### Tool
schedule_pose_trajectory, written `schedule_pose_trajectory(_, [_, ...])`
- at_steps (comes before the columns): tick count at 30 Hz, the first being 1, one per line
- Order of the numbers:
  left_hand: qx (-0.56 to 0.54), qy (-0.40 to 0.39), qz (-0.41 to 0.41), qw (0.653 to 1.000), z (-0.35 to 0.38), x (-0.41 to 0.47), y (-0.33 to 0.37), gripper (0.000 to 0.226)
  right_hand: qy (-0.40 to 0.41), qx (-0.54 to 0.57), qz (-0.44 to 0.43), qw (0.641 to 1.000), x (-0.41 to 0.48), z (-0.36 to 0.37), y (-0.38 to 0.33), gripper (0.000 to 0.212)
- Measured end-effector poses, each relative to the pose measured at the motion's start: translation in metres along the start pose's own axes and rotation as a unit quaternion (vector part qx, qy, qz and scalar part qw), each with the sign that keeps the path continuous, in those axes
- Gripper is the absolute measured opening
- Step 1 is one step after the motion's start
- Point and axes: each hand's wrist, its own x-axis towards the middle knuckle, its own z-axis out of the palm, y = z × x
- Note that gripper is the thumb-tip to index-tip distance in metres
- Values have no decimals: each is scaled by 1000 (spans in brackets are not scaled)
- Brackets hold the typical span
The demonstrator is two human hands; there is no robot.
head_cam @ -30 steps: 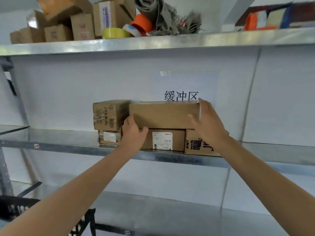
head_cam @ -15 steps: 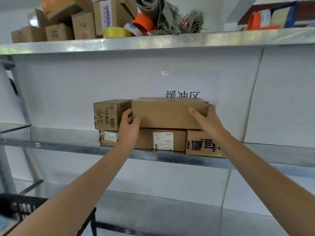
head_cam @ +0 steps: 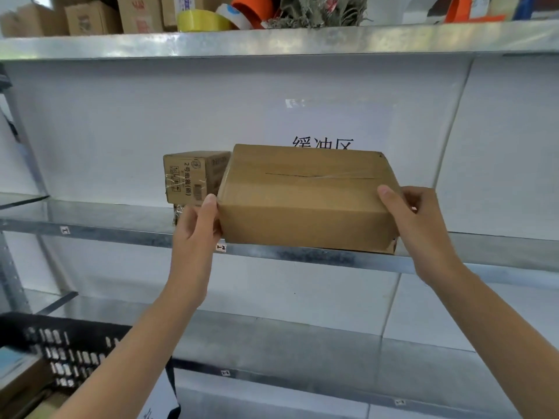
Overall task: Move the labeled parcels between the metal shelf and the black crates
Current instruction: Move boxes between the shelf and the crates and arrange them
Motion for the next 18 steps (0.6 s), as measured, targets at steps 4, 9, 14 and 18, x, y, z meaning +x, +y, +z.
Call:
schedule_pose_trajectory(4, [24, -30, -50, 998, -24, -31, -8, 33, -78, -41, 5, 996, -32, -1, 10, 34])
schedule_pose_trajectory(9, [44, -34, -102, 993, -47, -56, -13, 28, -115, -63, -14, 991, -56, 8, 11, 18])
schedule_pose_trajectory(14, [85, -1, -100, 991, -70, -71, -21, 34, -122, -31, 17, 992, -73, 27, 28, 38])
schedule_pose_trajectory(18, [108, 25, -85, 990, -94, -83, -28, 25, -175, -46, 52, 982, -87, 49, 42, 57])
